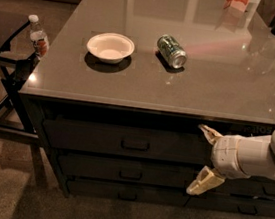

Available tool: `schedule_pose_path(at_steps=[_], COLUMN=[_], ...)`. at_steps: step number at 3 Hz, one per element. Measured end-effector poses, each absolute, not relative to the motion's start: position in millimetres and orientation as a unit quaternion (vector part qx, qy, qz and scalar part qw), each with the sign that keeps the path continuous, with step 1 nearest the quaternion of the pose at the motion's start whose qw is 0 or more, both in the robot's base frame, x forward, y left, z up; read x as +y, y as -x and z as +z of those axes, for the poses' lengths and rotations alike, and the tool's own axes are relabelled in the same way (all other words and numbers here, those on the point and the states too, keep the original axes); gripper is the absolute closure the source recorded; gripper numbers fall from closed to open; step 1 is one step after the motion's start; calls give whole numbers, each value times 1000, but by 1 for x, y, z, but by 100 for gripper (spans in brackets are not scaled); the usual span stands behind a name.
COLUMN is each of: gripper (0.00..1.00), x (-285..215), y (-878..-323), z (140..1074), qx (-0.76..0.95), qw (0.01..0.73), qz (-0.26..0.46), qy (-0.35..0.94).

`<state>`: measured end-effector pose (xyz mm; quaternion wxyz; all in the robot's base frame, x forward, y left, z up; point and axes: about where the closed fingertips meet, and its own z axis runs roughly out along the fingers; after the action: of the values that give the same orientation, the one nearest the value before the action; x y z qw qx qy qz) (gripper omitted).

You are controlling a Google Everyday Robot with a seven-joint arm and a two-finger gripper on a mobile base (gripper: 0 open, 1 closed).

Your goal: Open top drawer

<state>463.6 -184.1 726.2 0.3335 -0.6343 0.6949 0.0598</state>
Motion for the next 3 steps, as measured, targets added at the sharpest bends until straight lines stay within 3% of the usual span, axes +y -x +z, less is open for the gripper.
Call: schedule_pose_path(at_steps=[3], gripper=[0], x=[-159], y=[-507], z=[687], qx=[651], qw=[389], qz=[97], qy=[644])
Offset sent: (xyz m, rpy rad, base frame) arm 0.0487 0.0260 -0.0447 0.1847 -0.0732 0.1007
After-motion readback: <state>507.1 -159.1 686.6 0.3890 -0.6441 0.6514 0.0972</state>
